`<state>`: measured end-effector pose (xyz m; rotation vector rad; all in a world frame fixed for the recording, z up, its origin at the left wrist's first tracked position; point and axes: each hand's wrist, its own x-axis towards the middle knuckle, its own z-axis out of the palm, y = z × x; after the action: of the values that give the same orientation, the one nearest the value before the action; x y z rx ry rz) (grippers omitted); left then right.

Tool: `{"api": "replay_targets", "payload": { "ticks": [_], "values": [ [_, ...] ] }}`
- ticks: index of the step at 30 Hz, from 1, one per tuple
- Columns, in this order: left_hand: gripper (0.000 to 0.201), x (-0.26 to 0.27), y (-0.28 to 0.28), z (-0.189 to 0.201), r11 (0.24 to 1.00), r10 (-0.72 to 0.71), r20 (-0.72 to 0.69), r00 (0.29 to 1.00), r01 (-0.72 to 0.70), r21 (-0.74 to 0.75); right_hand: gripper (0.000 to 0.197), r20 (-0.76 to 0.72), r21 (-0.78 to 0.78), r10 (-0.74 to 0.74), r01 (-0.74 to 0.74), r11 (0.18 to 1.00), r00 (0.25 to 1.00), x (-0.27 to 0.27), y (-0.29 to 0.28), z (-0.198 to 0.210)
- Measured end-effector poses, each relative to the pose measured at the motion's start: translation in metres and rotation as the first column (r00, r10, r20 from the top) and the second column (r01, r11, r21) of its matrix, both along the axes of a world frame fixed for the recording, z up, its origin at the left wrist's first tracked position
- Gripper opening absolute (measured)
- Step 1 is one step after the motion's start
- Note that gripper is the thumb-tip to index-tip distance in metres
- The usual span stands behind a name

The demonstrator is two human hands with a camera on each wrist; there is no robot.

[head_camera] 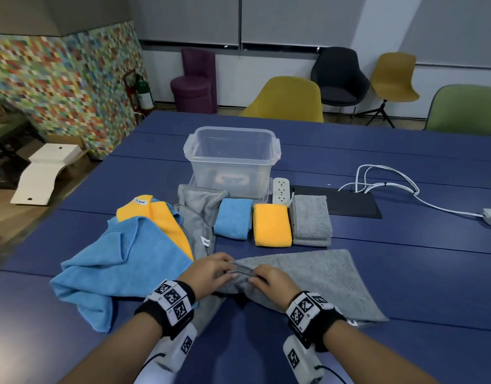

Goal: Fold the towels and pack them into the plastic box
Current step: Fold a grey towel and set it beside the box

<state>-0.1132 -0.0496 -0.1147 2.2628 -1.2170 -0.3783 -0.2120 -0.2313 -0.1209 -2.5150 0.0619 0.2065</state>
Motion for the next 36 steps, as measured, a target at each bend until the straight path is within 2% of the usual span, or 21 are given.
{"api": "replay_targets", "payload": {
  "ticks": [2, 4, 6, 9, 12, 14, 16, 19, 22, 25, 28, 32, 36],
  "values": [
    [0.085, -0.006, -0.003, 0.004, 0.998, 0.033, -0.073, 0.997, -0.037, -0.045, 0.028, -0.005, -0.002, 0.004, -0.004, 1.000, 1.000, -0.002, 0.000, 0.001],
    [0.055, -0.009, -0.004, 0.008, 0.986, 0.106, -0.176, 0.979, -0.126, -0.111, 0.027, -0.005, -0.030, 0.025, -0.026, 0.999, 1.000, -0.005, 0.000, 0.003],
    [0.031, -0.008, -0.005, 0.009, 0.966, 0.173, -0.201, 0.964, -0.207, -0.158, 0.027, -0.016, -0.077, 0.048, -0.049, 0.996, 0.999, -0.008, -0.001, 0.006],
    [0.013, -0.002, -0.001, 0.012, 0.881, 0.380, -0.221, 0.898, -0.424, -0.209, 0.030, -0.035, -0.118, 0.040, -0.044, 0.992, 0.999, -0.018, -0.013, 0.009],
    [0.016, 0.008, 0.008, 0.011, 0.738, 0.586, -0.297, 0.754, -0.648, -0.187, 0.028, -0.047, -0.149, 0.009, -0.015, 0.989, 0.999, -0.031, -0.040, 0.011],
    [0.021, 0.013, 0.017, 0.007, 0.668, 0.657, -0.336, 0.675, -0.728, -0.156, 0.025, -0.111, -0.254, 0.020, -0.048, 0.966, 0.994, -0.037, -0.064, 0.014],
    [0.023, 0.017, 0.026, -0.001, 0.631, 0.692, -0.354, 0.629, -0.765, -0.128, 0.022, -0.210, -0.375, 0.012, -0.091, 0.922, 0.978, -0.043, -0.086, 0.015],
    [0.023, 0.020, 0.031, -0.009, 0.625, 0.704, -0.358, 0.613, -0.774, -0.097, 0.008, -0.284, -0.449, -0.079, -0.060, 0.892, 0.956, -0.053, -0.111, 0.016],
    [0.023, 0.023, 0.026, -0.011, 0.644, 0.708, -0.313, 0.633, -0.761, -0.081, 0.007, -0.229, -0.433, -0.134, 0.022, 0.901, 0.964, -0.058, -0.124, 0.018],
    [0.024, 0.028, 0.021, -0.012, 0.645, 0.722, -0.273, 0.636, -0.761, -0.068, 0.027, -0.143, -0.340, -0.154, 0.097, 0.935, 0.978, -0.059, -0.131, 0.016],
    [0.024, 0.031, 0.019, -0.013, 0.642, 0.736, -0.247, 0.631, -0.766, -0.044, 0.025, -0.125, -0.292, -0.186, 0.143, 0.946, 0.974, -0.060, -0.137, 0.010],
    [0.026, 0.031, 0.017, -0.015, 0.636, 0.750, -0.224, 0.622, -0.772, -0.015, 0.020, -0.173, -0.335, -0.180, 0.114, 0.935, 0.968, -0.060, -0.142, 0.002],
    [0.027, 0.035, 0.016, -0.018, 0.628, 0.763, -0.207, 0.612, -0.779, 0.012, 0.010, -0.280, -0.346, -0.102, -0.002, 0.938, 0.955, -0.061, -0.147, -0.003]
  ]
}}
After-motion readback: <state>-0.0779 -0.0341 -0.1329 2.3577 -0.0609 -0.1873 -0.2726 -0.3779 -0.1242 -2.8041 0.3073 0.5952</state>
